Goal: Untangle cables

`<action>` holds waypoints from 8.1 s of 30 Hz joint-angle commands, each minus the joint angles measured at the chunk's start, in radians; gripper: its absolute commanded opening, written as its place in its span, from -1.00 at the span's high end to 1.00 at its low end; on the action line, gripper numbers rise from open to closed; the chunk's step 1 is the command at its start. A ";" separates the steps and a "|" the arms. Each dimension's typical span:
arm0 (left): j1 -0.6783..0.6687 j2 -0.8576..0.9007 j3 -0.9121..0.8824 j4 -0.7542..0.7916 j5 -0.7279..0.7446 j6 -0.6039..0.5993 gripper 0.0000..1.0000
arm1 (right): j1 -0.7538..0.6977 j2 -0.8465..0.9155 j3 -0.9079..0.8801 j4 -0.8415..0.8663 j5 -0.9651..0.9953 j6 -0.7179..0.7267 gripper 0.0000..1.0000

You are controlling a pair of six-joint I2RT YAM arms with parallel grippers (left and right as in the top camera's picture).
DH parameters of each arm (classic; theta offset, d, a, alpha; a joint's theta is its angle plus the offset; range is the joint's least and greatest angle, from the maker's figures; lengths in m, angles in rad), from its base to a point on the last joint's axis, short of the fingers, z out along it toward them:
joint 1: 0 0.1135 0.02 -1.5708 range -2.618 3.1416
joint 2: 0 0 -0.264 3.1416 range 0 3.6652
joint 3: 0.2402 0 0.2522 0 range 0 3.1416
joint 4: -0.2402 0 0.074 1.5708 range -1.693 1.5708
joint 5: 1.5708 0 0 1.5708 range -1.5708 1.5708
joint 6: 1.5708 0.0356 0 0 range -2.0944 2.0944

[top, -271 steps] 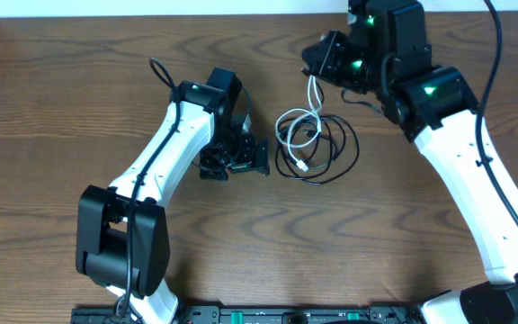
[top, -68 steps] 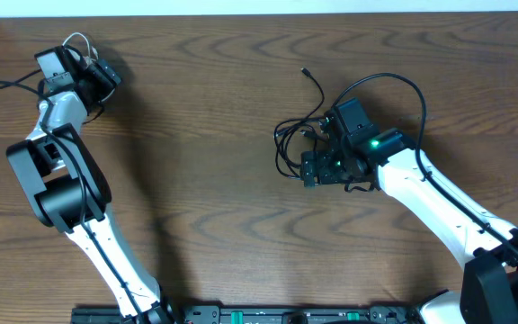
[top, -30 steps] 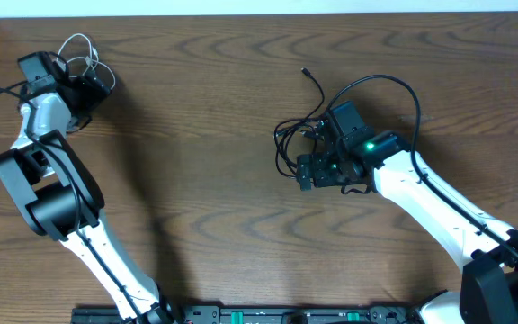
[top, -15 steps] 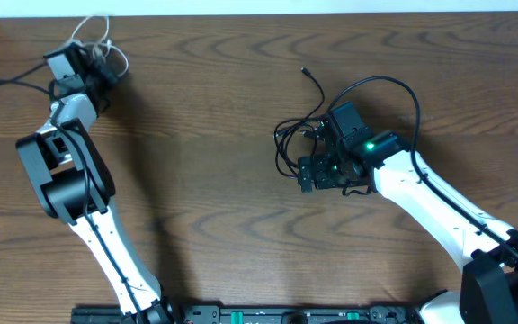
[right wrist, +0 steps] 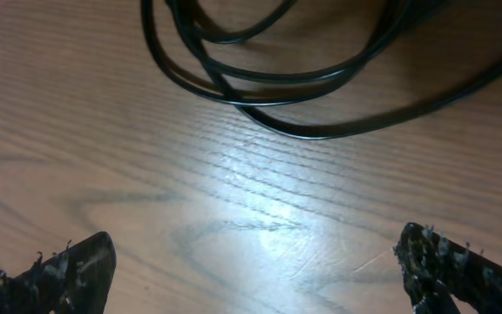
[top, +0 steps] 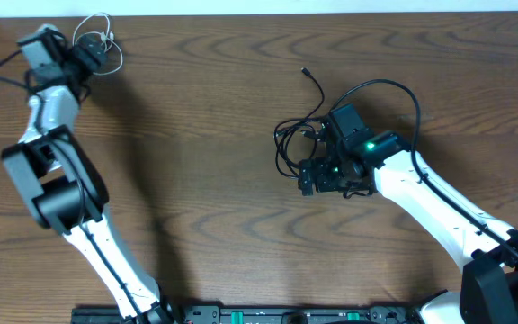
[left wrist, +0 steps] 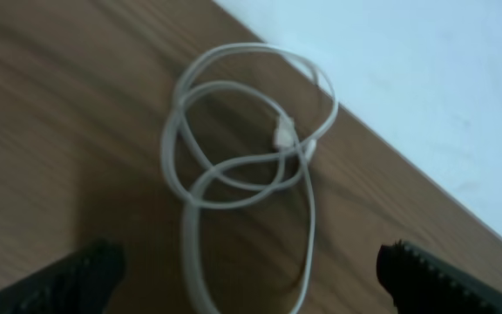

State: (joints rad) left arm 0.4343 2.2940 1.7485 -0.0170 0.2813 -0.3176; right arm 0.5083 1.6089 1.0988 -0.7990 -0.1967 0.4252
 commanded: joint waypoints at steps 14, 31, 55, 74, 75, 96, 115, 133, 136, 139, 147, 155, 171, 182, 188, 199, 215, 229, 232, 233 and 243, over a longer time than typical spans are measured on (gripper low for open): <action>-0.122 -0.405 -0.055 -0.891 0.608 0.158 -0.96 | -0.395 -0.111 0.004 -0.154 -0.158 0.006 -0.99; -0.655 -0.405 -0.343 -0.842 0.193 0.106 -0.96 | -0.550 -0.111 0.004 -0.098 -0.146 0.011 -0.99; -1.166 -0.391 -0.408 -0.466 -0.089 0.306 -0.96 | -0.743 -0.111 0.004 -0.117 -0.038 -0.030 -0.99; -1.173 -0.254 -0.408 -0.332 -0.088 0.296 -0.33 | -0.830 -0.111 0.004 -0.121 -0.022 -0.030 -0.99; -1.173 -0.254 -0.408 -0.328 -0.088 0.291 -0.21 | -0.830 -0.111 0.004 -0.121 -0.021 -0.030 -0.99; -1.172 -0.449 -0.377 -0.283 -0.088 0.197 0.85 | -0.829 -0.111 0.004 -0.121 -0.021 -0.030 -0.99; -0.944 -1.120 -0.377 0.045 -0.088 0.019 0.85 | -0.829 -0.111 0.004 -0.121 -0.022 -0.030 -0.99; -0.645 -1.036 -0.377 -0.583 -0.646 -0.109 0.85 | -0.829 -0.111 0.004 -0.121 -0.022 -0.030 -0.99; -0.629 -0.919 -0.378 -0.701 -0.634 -0.152 0.67 | -0.829 -0.111 0.004 -0.121 -0.022 -0.030 -0.99; -0.629 -0.850 -0.378 -0.728 -0.634 -0.152 0.49 | -0.829 -0.111 0.004 -0.121 -0.021 -0.030 -0.99; -0.630 -0.799 -0.379 -0.742 -0.099 -0.151 0.32 | -0.829 -0.111 0.004 -0.121 -0.022 -0.030 -0.99; -0.750 -0.798 -0.451 -0.811 0.143 -0.106 -0.20 | -0.829 -0.111 0.004 -0.121 -0.022 -0.030 -0.99; -1.109 -0.575 -0.591 -0.363 -0.088 -0.246 -0.33 | -0.829 -0.111 0.004 -0.121 -0.022 -0.030 -0.99; -1.117 -0.534 -0.591 -0.318 -0.111 -0.245 0.11 | -0.829 -0.111 0.004 -0.121 -0.022 -0.030 -0.99; -1.115 -0.534 -0.591 -0.321 -0.162 -0.246 0.41 | -0.828 -0.111 0.004 -0.121 -0.022 -0.030 -0.99; -1.115 -0.539 -0.591 -0.321 -0.159 -0.246 0.84 | -0.828 -0.111 0.004 -0.121 -0.021 -0.030 -0.98; -1.101 -1.118 -0.548 0.076 -0.163 -0.282 0.85 | -0.828 -0.111 0.004 -0.121 -0.022 -0.030 -0.99; -0.913 -1.197 -0.537 0.612 -0.164 -0.290 0.85 | -0.828 -0.111 0.004 -0.121 -0.021 -0.030 -0.98; -0.888 -1.184 -0.537 0.589 -0.164 -0.294 0.85 | -0.829 -0.111 0.004 -0.121 -0.021 -0.030 -0.99; -0.884 -1.175 -0.537 0.583 -0.164 -0.342 0.85 | -0.829 -0.111 0.004 -0.121 -0.021 -0.030 -0.99; -0.867 -1.041 -0.537 0.284 -0.179 -0.354 0.86 | -0.828 -0.111 0.004 -0.121 -0.021 -0.030 -0.99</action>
State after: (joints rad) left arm -0.4423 1.2373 1.1934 0.3058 0.1490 -0.9009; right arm -0.3161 1.5097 1.0988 -0.9195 -0.2264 0.4088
